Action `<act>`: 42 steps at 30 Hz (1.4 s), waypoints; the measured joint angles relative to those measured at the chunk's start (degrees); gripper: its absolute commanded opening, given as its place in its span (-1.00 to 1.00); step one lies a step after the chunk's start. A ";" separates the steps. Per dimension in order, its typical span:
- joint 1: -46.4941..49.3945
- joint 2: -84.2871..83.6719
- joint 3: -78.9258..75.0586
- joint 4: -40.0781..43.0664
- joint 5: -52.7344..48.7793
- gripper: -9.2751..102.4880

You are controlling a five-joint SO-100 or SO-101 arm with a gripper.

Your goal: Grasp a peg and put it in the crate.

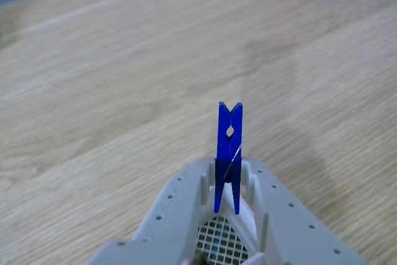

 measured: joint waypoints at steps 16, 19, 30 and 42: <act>0.00 0.00 0.00 5.19 0.00 -0.70; 0.00 0.00 0.00 5.19 0.00 -0.55; 0.00 0.00 0.00 5.19 0.00 -0.56; -1.14 2.81 0.00 5.36 0.00 -0.85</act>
